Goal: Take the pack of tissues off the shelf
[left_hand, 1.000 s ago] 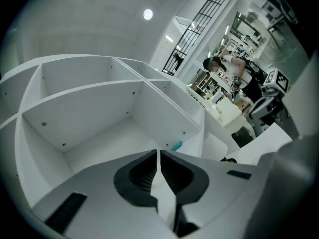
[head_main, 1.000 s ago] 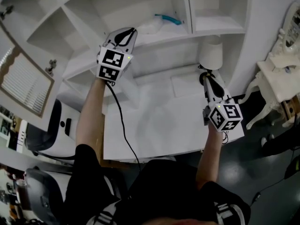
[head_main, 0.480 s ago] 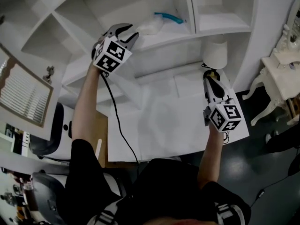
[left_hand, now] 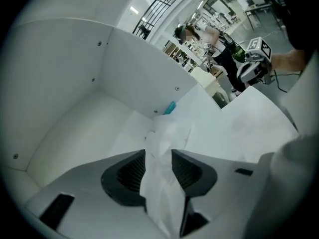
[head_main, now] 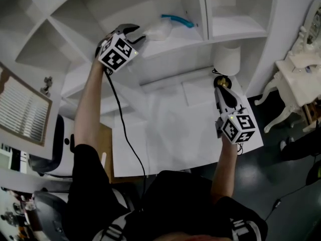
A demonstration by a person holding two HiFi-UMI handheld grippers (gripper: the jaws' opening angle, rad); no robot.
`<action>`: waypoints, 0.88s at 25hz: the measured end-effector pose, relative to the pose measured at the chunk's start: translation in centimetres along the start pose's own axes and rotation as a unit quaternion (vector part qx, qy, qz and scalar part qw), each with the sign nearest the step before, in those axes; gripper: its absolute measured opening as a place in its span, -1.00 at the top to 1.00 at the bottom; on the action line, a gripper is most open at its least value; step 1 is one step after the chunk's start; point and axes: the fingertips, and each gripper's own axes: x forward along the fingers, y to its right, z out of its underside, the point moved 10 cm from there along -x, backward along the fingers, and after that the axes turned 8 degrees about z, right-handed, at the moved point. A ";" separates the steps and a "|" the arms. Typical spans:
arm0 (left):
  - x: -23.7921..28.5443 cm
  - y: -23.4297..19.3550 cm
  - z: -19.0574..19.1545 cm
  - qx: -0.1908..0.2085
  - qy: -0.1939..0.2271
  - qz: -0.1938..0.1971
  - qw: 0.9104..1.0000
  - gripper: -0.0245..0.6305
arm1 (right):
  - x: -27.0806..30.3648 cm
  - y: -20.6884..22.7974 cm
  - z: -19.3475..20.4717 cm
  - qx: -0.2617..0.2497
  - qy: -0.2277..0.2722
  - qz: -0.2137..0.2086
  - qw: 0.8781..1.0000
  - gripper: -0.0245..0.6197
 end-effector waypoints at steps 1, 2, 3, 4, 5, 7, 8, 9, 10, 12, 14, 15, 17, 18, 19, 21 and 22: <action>0.3 -0.2 0.1 -0.005 0.001 0.002 1.000 0.44 | -0.1 0.2 0.0 -0.001 -0.004 0.003 1.000 0.81; 0.6 -0.4 0.2 -0.009 0.002 0.006 1.000 0.44 | -0.2 0.5 0.0 -0.002 -0.007 0.007 1.000 0.81; 0.9 -0.6 0.3 -0.012 0.002 0.012 1.000 0.44 | -0.4 0.7 0.0 -0.002 -0.008 0.012 1.000 0.81; 1.2 -0.8 0.4 -0.012 0.002 0.018 1.000 0.44 | -0.5 0.9 0.0 -0.002 -0.010 0.017 1.000 0.81; 1.5 -0.9 0.5 -0.013 0.003 0.022 1.000 0.44 | -0.6 1.1 0.0 -0.002 -0.010 0.021 1.000 0.81; 1.9 -1.0 0.5 -0.016 0.010 0.025 1.000 0.44 | -1.0 1.4 0.0 -0.003 -0.011 0.028 1.000 0.81; 2.0 -1.0 0.4 -0.017 0.013 0.025 0.999 0.44 | -1.1 1.6 0.0 -0.002 -0.012 0.032 0.999 0.81; 2.1 -0.9 0.3 -0.016 0.015 0.027 0.999 0.44 | -1.3 1.8 0.0 -0.002 -0.012 0.035 0.999 0.81; 2.2 -0.8 0.1 -0.011 0.016 0.030 0.999 0.44 | -1.4 1.9 0.0 -0.002 -0.013 0.037 0.999 0.81; 2.5 -0.6 -0.2 0.009 0.014 0.028 0.999 0.50 | -1.6 2.1 -0.1 -0.002 -0.013 0.040 0.999 0.81; 2.6 -0.4 -0.4 0.032 0.012 0.009 0.999 0.77 | -1.8 2.2 -0.1 -0.001 -0.011 0.040 0.999 0.81; 2.6 -0.3 -0.5 0.039 0.010 0.000 0.999 0.89 | -1.9 2.2 -0.1 0.000 -0.011 0.040 0.999 0.81; 2.5 0.1 -0.8 0.042 0.011 -0.001 0.999 0.89 | -2.1 2.3 -0.2 0.001 -0.010 0.040 0.999 0.81; 2.4 0.2 -1.0 0.040 0.013 0.002 0.999 0.89 | -2.1 2.2 -0.2 0.001 -0.010 0.040 0.999 0.81; 2.2 0.4 -1.1 0.036 0.016 0.002 0.999 0.89 | -2.2 2.2 -0.3 0.001 -0.009 0.039 0.999 0.81; 1.6 0.8 -1.4 0.027 0.028 -0.006 0.999 0.89 | -2.3 2.2 -0.4 0.000 -0.008 0.036 0.999 0.81; 1.2 1.1 -1.6 0.020 0.036 -0.012 0.999 0.89 | -2.4 2.2 -0.5 0.001 -0.007 0.035 0.999 0.81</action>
